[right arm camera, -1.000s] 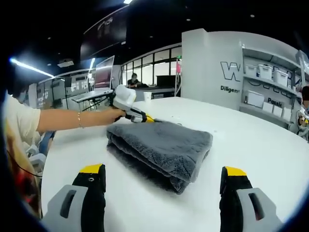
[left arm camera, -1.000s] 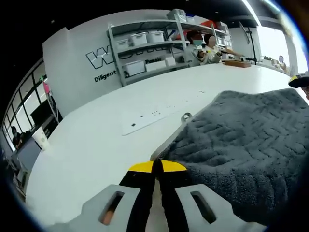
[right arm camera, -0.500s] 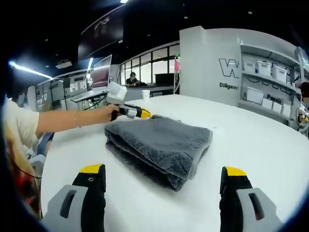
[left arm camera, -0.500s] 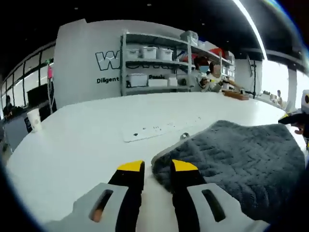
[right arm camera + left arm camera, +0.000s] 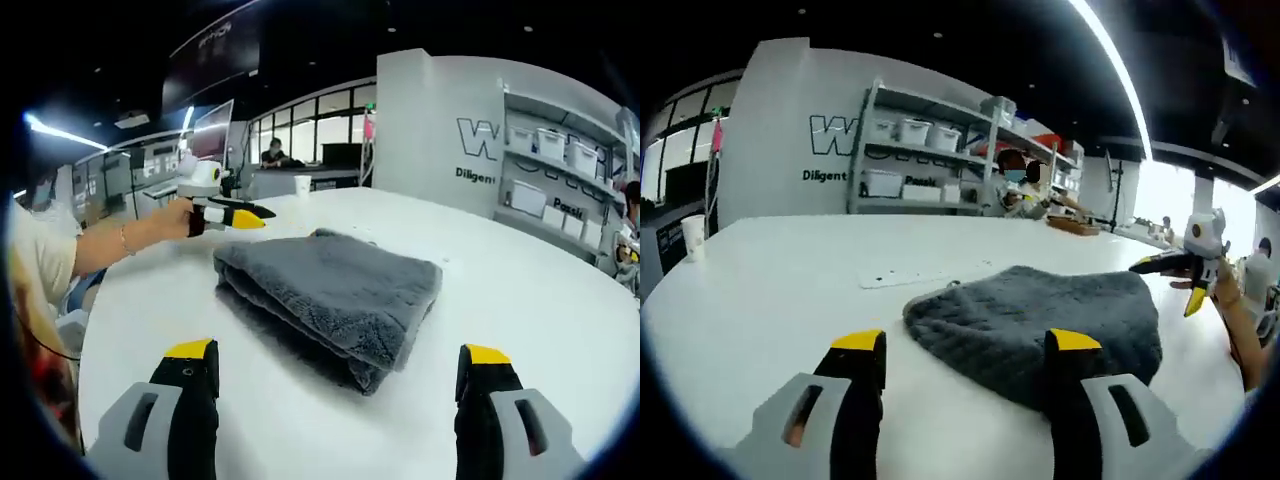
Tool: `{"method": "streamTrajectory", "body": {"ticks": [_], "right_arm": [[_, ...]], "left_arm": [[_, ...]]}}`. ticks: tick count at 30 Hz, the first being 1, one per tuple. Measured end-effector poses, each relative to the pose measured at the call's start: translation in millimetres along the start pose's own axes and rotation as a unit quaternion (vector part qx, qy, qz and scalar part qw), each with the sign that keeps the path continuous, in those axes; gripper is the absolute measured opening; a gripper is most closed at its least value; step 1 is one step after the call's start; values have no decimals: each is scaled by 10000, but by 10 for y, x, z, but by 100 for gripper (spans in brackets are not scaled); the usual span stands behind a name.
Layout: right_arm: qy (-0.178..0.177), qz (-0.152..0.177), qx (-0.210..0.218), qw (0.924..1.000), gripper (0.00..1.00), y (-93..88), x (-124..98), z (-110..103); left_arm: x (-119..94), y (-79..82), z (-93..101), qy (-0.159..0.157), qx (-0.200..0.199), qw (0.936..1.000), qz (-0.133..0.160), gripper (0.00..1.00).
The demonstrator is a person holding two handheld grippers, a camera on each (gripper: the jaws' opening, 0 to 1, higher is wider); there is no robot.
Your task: Open the folded towel by lifting each exposed corner and separating the folded layers until the towel lies flat within the target outline without major curled edges
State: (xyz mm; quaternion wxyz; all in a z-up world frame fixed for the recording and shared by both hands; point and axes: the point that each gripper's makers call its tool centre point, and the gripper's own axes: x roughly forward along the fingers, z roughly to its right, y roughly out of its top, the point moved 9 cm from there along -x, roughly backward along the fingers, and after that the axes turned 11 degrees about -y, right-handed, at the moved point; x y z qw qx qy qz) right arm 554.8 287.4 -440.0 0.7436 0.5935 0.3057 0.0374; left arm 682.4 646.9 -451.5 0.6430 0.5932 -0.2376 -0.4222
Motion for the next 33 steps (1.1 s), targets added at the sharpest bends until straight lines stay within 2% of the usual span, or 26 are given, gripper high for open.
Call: {"method": "streamTrajectory", "body": {"ticks": [4, 9, 10, 12, 16, 20, 23, 25, 28, 31, 33], "right_arm": [[-125, -53, -10, 9999, 99, -6, 21, 19], [-186, -161, -3, 9997, 99, -32, 56, 22], [-195, -192, -24, 9996, 99, -36, 63, 17], [-219, -252, -66, 9994, 99, -40, 74, 10], [-205, -267, -47, 9994, 99, -43, 89, 0], [-288, -417, -184, 9985, 99, -58, 112, -22], [-460, -482, -332, 9972, 99, -39, 107, -26], [-541, -386, -488, 9966, 99, 22, 110, -10], [-552, -218, -676, 9959, 97, 107, 109, -29], [-469, -9, -958, 9943, 93, 172, 146, -100], [-592, 103, -1263, 9902, 84, 212, 177, -120]], "left_arm": [[-73, -47, 127, -92, 239, 9997, -59, 81], [-159, -97, 285, -309, 314, 9986, -302, 97], [-177, -105, 311, -381, 338, 9981, -336, 98], [-216, -144, 369, -634, 403, 9955, -579, 100], [-252, -202, 450, -919, 452, 9920, -737, 100], [-295, -230, 462, -1043, 335, 9921, -615, 100], [-330, -225, 450, -870, 337, 9947, -424, 100], [-371, -249, 439, -751, 336, 9956, -440, 100], [-408, -217, 469, -737, 329, 9960, -378, 100], [-430, -166, 528, -782, 483, 9951, -358, 100], [-455, -142, 547, -740, 567, 9951, -340, 100]]}}
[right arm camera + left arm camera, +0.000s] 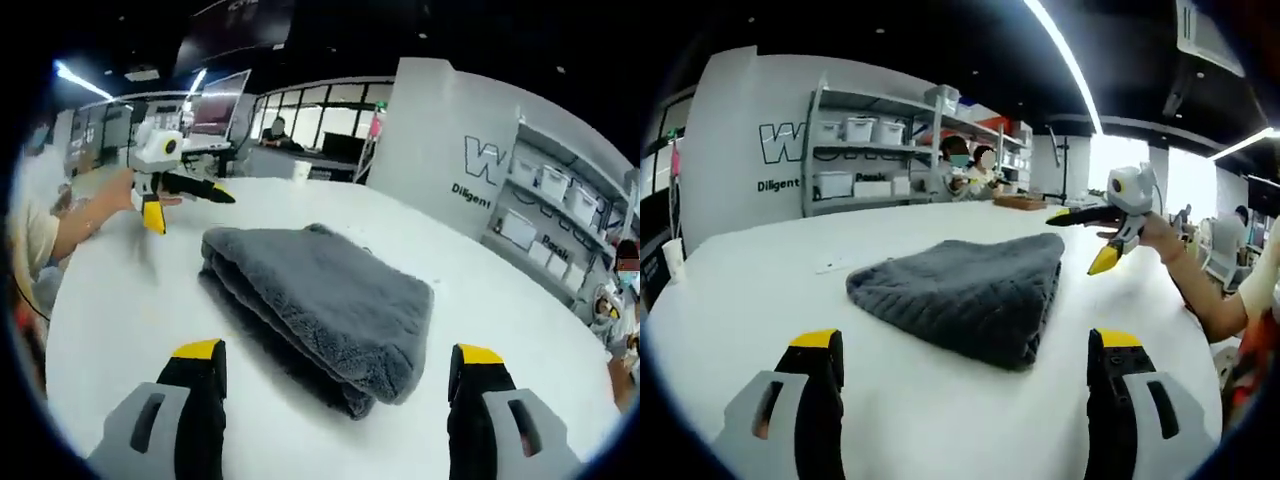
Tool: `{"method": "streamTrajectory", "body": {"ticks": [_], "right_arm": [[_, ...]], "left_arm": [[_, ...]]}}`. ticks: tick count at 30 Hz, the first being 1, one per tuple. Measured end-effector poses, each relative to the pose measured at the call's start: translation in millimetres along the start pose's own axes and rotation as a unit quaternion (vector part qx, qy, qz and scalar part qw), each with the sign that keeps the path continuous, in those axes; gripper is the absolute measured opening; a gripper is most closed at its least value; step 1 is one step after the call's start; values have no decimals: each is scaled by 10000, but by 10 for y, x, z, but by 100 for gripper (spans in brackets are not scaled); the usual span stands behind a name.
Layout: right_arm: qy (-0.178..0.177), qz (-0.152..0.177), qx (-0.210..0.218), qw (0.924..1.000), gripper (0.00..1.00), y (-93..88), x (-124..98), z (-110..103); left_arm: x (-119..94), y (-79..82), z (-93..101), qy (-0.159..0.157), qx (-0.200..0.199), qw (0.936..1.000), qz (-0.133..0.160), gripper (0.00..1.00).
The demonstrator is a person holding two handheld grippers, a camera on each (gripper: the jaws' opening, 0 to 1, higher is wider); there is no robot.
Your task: Open the folded towel by lifting each exposed corner and separating the folded layers until the towel lies flat within the target outline without major curled edges
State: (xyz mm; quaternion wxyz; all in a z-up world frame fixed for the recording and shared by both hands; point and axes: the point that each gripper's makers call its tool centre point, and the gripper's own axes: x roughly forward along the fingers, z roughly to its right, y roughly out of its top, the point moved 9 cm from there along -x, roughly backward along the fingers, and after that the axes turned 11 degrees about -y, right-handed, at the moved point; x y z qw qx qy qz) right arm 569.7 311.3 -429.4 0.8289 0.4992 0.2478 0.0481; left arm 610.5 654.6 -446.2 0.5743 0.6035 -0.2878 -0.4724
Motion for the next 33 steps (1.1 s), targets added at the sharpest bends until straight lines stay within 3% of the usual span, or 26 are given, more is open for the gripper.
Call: {"method": "streamTrajectory", "body": {"ticks": [4, 7, 9, 13, 16, 18, 25, 33], "right_arm": [[-80, 177, -537, 9984, 69, 76, 4, -50], [-30, 333, -747, 9966, 46, 122, -4, -113], [78, 327, -938, 9950, 38, 131, 23, -163], [135, -157, -1519, 9882, 38, 47, 119, -250], [235, -411, -1884, 9810, 24, -17, 206, -325], [292, -495, -2003, 9781, 6, -46, 264, -355], [340, -599, -2215, 9727, 1, -74, 347, -429], [692, -480, -1958, 9770, 0, -29, 379, -580]], "left_arm": [[-9, 10, 25, 11, 102, 9999, -50, 100], [-13, -2, 43, 16, 110, 9999, -109, 100], [-17, -12, 61, -49, 82, 9998, -167, 100], [-24, -18, 90, -28, 155, 9995, -274, 100], [-33, -13, 94, -31, 182, 9994, -289, 100], [-39, -10, 97, -47, 170, 9995, -275, 100], [-90, 19, 81, 46, 210, 9995, -234, 100], [-80, -20, 65, 2, 181, 9993, -337, 100]]}}
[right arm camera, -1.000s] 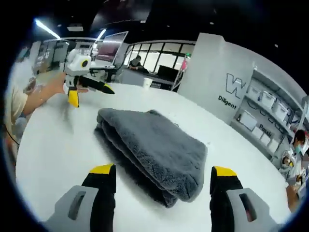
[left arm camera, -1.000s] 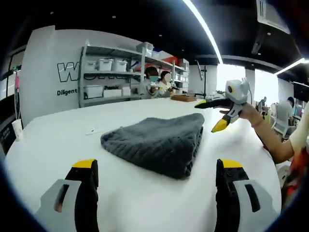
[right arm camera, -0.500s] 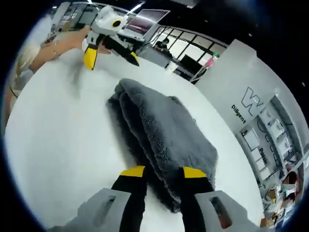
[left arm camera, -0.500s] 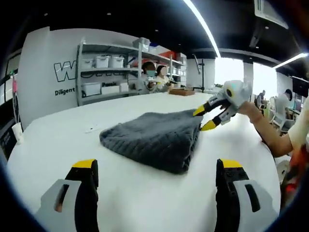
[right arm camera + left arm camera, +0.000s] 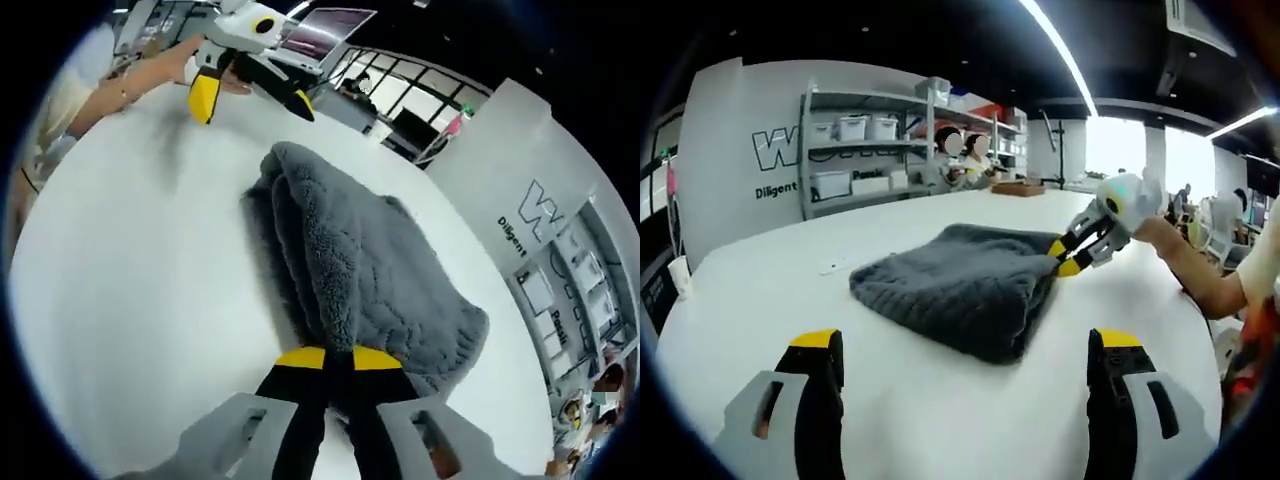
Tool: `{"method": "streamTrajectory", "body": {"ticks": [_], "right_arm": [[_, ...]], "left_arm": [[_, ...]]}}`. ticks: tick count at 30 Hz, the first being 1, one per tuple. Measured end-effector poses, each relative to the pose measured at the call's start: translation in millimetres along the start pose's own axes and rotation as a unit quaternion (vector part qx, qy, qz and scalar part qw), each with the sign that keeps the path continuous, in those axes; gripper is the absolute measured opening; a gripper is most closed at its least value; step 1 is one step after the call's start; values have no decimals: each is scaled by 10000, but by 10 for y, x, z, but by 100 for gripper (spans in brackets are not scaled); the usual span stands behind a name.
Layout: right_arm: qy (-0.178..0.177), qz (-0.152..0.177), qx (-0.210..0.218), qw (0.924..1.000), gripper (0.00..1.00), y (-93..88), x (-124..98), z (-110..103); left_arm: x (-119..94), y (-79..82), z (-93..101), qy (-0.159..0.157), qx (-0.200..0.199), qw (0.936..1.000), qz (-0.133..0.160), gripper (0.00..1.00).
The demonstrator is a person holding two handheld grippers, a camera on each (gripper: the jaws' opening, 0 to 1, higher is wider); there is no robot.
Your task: Open the folded towel by lifting each exposed corner and separating the folded layers until the towel lies flat within the target outline without major curled edges
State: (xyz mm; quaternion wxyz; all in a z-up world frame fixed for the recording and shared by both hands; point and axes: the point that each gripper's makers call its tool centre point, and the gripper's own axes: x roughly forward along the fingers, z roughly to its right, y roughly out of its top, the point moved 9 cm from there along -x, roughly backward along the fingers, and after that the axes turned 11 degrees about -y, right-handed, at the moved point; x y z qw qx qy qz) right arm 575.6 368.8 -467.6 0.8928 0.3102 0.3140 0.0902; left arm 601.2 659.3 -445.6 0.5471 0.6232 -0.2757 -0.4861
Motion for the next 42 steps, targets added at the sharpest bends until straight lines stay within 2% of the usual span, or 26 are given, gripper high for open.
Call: {"method": "streamTrajectory", "body": {"ticks": [9, 14, 21, 27, 30, 33, 38, 42], "right_arm": [[156, 238, -78, 9996, 0, 138, 48, -132], [178, 385, 55, 9991, 1, 193, 94, -175], [153, 415, 229, 9988, 1, 239, 104, -223], [120, 429, -36, 9990, 4, 259, 80, -279], [266, 455, 70, 9986, 11, 250, 45, -280], [449, 481, 225, 9976, 22, 255, 17, -310], [515, 530, 342, 9967, 34, 279, -27, -313], [516, 779, 712, 9931, 52, 322, -89, -256]], "left_arm": [[-33, -14, -23, 104, 26, 9999, -129, 100], [-41, -25, -38, 126, -7, 9998, -149, 100], [-44, -29, -43, 123, -27, 9998, -156, 100], [-43, -41, -61, 129, -45, 9997, -193, 100], [-52, -43, -69, 146, -62, 9997, -198, 100], [-51, -47, -52, 139, -71, 9997, -200, 100], [-37, -65, -42, 105, -87, 9996, -255, 100], [-45, -73, -51, 124, -122, 9995, -273, 100]]}}
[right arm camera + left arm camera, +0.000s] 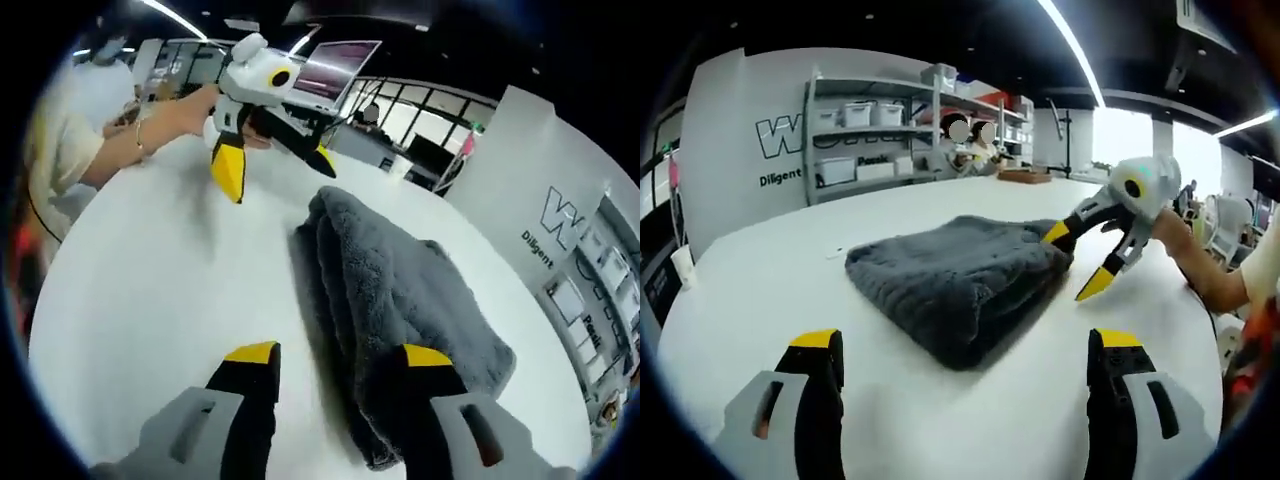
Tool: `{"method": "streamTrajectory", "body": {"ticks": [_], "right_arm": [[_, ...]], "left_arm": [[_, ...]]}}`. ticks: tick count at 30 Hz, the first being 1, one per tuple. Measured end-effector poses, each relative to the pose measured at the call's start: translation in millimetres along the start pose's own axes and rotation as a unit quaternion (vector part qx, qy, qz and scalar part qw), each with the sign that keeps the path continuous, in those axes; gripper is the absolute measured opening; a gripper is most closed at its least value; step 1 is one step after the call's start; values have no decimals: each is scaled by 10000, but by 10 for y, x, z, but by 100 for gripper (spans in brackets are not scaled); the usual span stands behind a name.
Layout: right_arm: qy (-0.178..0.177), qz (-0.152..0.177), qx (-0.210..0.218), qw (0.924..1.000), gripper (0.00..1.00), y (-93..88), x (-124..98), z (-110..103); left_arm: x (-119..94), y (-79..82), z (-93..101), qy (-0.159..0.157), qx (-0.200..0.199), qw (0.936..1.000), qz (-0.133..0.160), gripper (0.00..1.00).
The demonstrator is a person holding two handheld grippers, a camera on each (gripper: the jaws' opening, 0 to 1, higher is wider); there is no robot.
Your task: Open the folded towel by lifting each exposed corner and separating the folded layers until the towel lies flat within the target outline without major curled edges
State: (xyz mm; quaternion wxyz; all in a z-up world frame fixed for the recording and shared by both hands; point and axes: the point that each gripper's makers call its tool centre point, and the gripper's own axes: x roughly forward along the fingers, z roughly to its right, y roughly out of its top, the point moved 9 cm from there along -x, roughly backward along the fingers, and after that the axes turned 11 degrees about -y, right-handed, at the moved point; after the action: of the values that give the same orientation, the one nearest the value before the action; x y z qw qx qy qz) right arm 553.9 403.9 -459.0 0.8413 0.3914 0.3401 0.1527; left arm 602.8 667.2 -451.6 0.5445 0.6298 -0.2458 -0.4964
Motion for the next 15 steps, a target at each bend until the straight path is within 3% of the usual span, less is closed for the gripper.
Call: {"method": "streamTrajectory", "body": {"ticks": [5, 8, 12, 15], "right_arm": [[-223, 67, 263, 9994, 74, 6, -56, 95], [-315, -23, 466, 9984, 81, -32, -72, 145], [-470, -179, 766, 9958, 99, -87, -77, 216], [-575, -273, 976, 9932, 99, -128, -105, 274]], "left_arm": [[7, -9, 0, 3, 1, 10000, -26, 100], [16, -18, 4, 0, 4, 10000, -63, 100], [20, -18, 12, -4, 18, 10000, -77, 100], [25, -19, 19, -15, 16, 10000, -75, 100]]}}
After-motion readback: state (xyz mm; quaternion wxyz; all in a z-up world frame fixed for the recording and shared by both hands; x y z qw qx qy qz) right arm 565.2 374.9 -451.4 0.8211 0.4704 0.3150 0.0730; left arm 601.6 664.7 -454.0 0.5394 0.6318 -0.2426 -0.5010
